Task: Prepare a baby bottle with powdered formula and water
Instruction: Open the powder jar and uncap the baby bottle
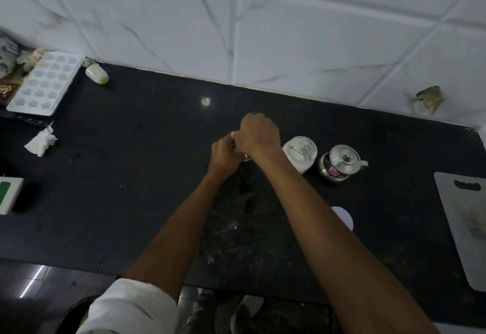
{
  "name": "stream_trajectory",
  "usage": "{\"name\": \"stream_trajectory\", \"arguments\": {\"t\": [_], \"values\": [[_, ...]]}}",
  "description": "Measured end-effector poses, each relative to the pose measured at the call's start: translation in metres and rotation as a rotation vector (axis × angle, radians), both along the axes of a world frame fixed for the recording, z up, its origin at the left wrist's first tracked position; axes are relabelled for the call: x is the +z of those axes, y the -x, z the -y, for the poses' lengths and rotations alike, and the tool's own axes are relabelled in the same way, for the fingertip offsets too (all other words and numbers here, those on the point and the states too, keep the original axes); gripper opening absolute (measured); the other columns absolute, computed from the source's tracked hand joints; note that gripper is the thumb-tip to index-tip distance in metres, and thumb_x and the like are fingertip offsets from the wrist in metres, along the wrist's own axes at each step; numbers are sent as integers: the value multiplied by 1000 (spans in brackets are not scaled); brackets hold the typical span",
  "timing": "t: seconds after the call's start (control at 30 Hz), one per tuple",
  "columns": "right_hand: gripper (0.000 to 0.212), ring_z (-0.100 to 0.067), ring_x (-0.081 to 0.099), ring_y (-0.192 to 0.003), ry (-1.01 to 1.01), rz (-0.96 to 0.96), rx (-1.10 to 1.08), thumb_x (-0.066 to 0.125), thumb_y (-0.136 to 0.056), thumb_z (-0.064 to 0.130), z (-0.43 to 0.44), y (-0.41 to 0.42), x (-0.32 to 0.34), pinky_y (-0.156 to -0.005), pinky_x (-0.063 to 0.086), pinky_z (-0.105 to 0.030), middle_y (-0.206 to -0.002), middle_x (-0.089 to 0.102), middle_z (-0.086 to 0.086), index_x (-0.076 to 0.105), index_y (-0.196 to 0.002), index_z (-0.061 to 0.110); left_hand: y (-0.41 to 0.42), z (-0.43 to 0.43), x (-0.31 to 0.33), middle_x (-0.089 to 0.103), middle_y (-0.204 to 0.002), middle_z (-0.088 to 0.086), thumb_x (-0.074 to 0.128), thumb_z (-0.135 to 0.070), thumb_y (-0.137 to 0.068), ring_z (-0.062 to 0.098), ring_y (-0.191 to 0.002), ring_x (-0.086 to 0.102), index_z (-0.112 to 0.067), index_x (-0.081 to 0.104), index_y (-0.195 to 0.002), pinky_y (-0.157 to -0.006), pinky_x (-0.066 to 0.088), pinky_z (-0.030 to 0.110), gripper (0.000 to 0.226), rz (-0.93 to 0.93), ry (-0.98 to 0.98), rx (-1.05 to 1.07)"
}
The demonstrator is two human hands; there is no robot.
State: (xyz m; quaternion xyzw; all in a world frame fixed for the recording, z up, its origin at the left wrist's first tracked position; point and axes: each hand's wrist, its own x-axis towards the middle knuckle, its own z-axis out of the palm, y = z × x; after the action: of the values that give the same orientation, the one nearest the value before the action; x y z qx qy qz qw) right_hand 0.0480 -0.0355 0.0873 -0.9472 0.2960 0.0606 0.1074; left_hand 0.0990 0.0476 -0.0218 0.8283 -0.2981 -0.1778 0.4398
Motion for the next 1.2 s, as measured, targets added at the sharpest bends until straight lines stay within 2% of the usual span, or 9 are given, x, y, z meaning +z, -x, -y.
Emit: {"name": "stream_trajectory", "arguments": {"t": [0.1, 0.27, 0.4, 0.5, 0.67, 0.77, 0.83, 0.93, 1.2], "values": [[24, -25, 68, -100, 36, -37, 33, 66, -97, 28, -2, -1, -3, -75, 48, -30, -111, 67, -11, 68, -110, 8, 2, -1, 1, 53, -67, -21, 69, 0, -85, -7, -58, 57, -10, 64, -88, -52, 38, 3, 12, 10, 32, -14], [51, -37, 50, -124, -86, -113, 123, 70, -91, 25, 6, -2, -4, -87, 48, -40, -139, 43, -19, 50, -135, 11, -1, -1, -1, 65, -79, -18, 75, -11, -85, -14, -72, 63, -11, 69, -106, -59, 44, 6, 22, -29, 45, -18], [49, -33, 60, -113, -14, 2, -39, 65, -96, 37, 3, -2, -7, -86, 51, -38, -129, 54, -19, 55, -131, 5, 1, -2, 1, 55, -67, -19, 73, -2, -84, -9, -59, 58, -4, 64, -88, -53, 40, 4, 10, -24, 24, -17], [32, -28, 67, -101, 6, 22, -33, 67, -97, 30, -2, -2, -11, -76, 50, -32, -119, 63, -16, 63, -117, 6, 2, -1, 0, 54, -67, -20, 70, 1, -85, -10, -59, 58, -3, 68, -95, -52, 39, 4, 10, -13, 27, -19], [40, -34, 59, -114, -22, 53, -6, 74, -89, 21, -3, 2, -3, -79, 48, -34, -127, 56, -18, 58, -123, 6, 1, -1, 1, 56, -72, -22, 71, -3, -85, -17, -63, 58, -1, 68, -103, -55, 40, 3, 19, -23, 23, -24], [37, -31, 56, -113, -11, 149, -31, 71, -90, 17, -8, 12, 12, -77, 45, -32, -126, 54, -15, 56, -123, 8, 0, -1, 2, 56, -71, -19, 70, -9, -88, -15, -61, 57, -11, 66, -98, -54, 39, 4, 12, -34, 7, -35], [36, -30, 56, -112, -28, 210, -59, 67, -92, 17, -16, 26, 19, -80, 49, -33, -126, 54, -14, 55, -124, 8, -2, -2, 3, 61, -78, -17, 68, -17, -91, -10, -67, 59, -17, 66, -104, -58, 40, 6, 14, -33, -2, -48], [40, -29, 57, -113, -67, 236, -93, 65, -93, 17, -37, 53, 12, -82, 50, -34, -127, 53, -12, 53, -131, 10, -4, -5, 5, 68, -101, -13, 72, -21, -89, -5, -88, 63, -19, 65, -125, -75, 49, 10, 37, -27, 15, -70], [58, -26, 55, -122, -217, 102, -165, 77, -87, 17, -71, 75, -59, -92, 51, -33, -135, 53, -12, 46, -137, 10, -7, -3, 2, 70, -115, -9, 91, -26, -70, 4, -106, 66, -21, 64, -126, -91, 52, 19, 62, -133, 31, -64]]}}
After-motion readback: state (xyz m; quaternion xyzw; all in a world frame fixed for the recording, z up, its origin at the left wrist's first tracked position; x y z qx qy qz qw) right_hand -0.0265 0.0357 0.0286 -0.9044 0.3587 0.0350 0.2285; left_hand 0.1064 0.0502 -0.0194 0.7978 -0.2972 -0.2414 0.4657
